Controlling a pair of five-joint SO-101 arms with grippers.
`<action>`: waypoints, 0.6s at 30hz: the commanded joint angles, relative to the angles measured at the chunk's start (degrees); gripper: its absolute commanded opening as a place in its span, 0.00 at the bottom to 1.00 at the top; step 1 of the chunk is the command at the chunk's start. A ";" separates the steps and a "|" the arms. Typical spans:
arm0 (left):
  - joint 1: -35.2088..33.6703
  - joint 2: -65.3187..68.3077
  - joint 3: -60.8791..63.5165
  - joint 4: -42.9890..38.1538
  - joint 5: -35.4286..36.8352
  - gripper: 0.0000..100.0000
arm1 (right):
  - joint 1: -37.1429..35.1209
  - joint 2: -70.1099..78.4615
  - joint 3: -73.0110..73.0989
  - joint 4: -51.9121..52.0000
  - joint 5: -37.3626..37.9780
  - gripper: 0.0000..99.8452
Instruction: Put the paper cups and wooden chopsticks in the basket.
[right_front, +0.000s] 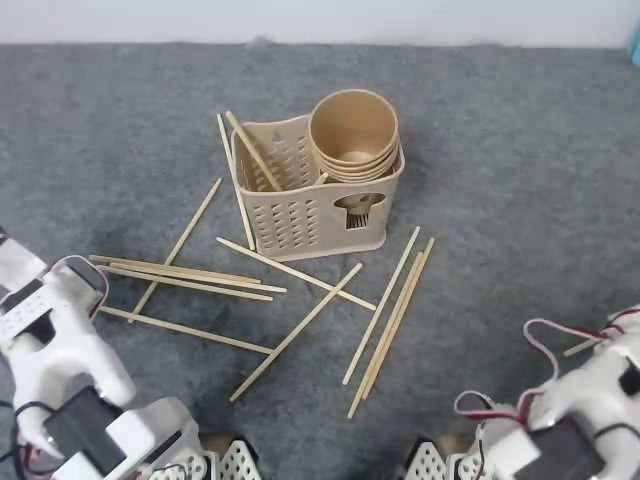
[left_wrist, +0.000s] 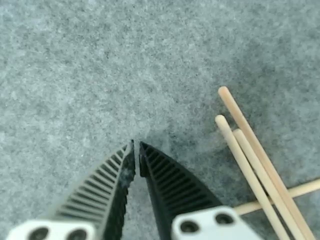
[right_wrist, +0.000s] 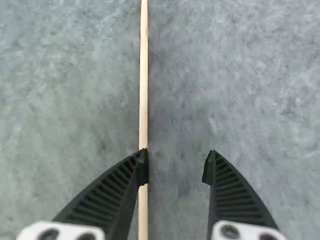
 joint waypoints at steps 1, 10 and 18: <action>0.18 0.09 -2.24 -1.14 0.09 0.01 | 2.24 5.76 -9.67 -1.36 -3.52 0.19; 0.18 0.09 -2.15 -1.14 0.09 0.01 | 3.91 28.62 -29.98 -1.27 -4.57 0.19; 0.18 0.09 -2.15 -1.14 0.09 0.01 | 3.91 38.64 -40.35 -1.19 -4.57 0.19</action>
